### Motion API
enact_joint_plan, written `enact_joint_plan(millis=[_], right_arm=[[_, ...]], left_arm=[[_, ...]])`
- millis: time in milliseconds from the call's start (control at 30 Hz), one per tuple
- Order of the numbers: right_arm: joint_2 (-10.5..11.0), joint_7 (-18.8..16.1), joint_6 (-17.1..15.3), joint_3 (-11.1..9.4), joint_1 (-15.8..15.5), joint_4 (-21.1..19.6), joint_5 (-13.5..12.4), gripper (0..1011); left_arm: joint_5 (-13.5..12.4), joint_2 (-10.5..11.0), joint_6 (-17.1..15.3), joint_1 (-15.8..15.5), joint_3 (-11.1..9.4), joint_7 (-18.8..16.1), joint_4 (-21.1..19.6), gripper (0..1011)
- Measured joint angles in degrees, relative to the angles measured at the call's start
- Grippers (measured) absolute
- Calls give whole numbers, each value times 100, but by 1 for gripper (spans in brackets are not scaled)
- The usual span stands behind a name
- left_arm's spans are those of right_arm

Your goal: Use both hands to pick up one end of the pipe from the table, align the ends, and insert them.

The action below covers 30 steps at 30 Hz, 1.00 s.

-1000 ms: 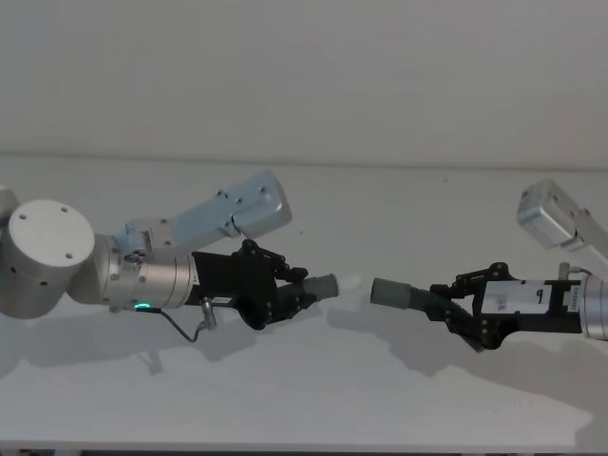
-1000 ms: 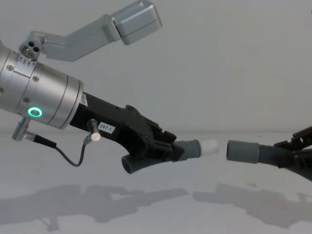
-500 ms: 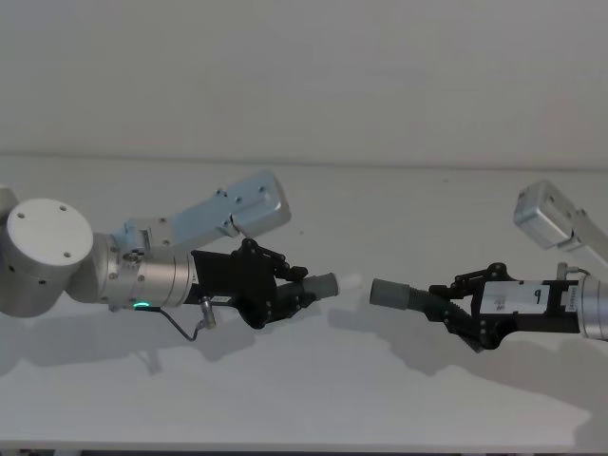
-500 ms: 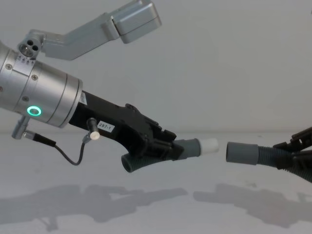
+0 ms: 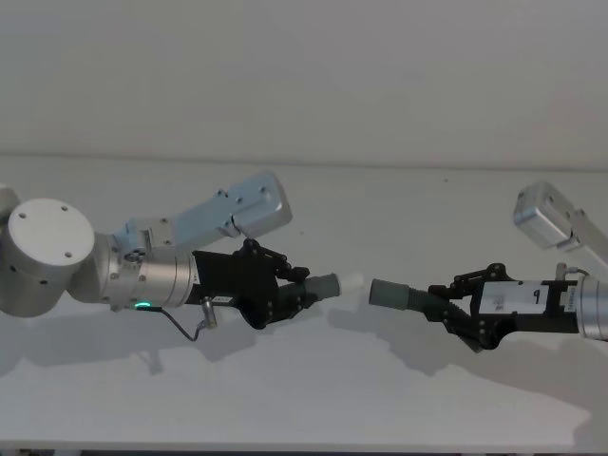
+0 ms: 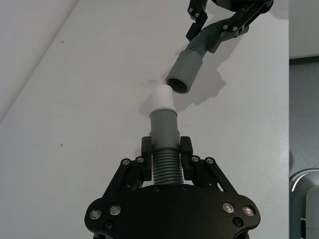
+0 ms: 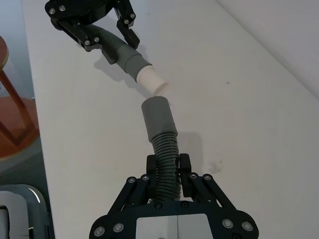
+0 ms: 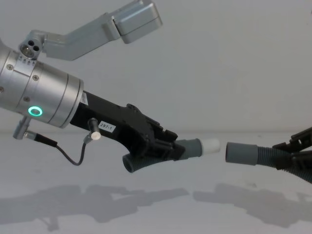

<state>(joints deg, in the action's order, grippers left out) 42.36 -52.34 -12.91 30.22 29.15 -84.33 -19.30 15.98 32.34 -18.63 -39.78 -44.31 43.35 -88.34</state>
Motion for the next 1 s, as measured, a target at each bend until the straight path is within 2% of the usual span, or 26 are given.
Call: enact_joint_plan(millis=[667, 1000], right_arm=[[1, -14, 48, 70, 60, 85, -129, 268], [-19, -42, 81, 55, 75, 159, -287, 268]], left_arm=[[14, -66, 50, -51, -57, 43, 65, 323], [24, -87, 67, -81, -95, 67, 80, 323]])
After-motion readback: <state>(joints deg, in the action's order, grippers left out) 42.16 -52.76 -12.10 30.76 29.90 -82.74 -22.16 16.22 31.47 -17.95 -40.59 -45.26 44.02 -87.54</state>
